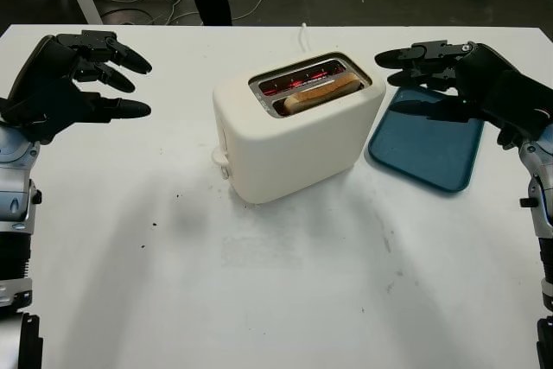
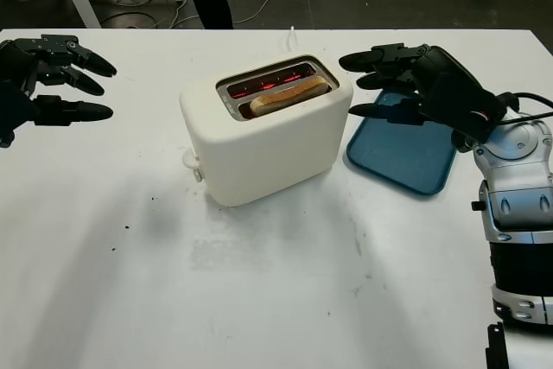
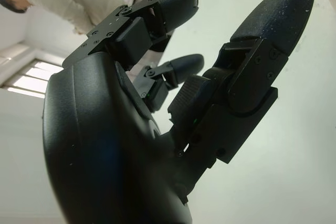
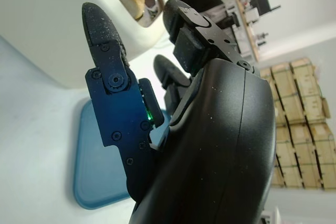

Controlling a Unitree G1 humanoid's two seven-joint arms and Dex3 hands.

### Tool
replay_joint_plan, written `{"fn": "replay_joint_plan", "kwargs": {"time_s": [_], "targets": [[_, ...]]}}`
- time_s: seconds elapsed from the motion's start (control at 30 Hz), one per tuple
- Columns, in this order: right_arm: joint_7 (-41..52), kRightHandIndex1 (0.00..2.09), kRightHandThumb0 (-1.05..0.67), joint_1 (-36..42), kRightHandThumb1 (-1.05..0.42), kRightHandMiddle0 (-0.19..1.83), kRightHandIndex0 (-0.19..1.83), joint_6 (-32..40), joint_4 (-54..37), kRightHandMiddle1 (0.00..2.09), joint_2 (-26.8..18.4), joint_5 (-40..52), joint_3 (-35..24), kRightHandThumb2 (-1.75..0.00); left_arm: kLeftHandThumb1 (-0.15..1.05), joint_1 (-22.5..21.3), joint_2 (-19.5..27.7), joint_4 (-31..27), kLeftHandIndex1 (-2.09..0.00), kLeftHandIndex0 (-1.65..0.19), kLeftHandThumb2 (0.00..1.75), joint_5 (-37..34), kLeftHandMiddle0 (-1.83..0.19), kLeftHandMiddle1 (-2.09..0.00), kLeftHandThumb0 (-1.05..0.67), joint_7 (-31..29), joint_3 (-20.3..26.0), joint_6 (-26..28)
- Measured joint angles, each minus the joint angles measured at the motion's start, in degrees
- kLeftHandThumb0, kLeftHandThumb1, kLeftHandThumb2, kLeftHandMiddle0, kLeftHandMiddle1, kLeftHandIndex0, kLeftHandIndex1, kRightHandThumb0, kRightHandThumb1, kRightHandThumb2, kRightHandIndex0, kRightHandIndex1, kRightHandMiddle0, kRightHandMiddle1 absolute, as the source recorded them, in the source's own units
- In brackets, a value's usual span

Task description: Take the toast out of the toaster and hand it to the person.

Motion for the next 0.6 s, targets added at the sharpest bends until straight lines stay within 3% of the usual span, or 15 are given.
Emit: {"fn": "replay_joint_plan", "kwargs": {"time_s": [0.6], "targets": [[0.00, 0.53, -0.52, 0.00, -0.82, 0.62, 0.37, 0.46, -0.41, 0.00, 0.37, 0.25, -0.04, 0.00, 0.60, 0.00, -0.01, -0.10, -0.76, -0.77, 0.00, -0.03, -0.76, -0.89, -1.05, -0.01, 0.04, 0.12]]}}
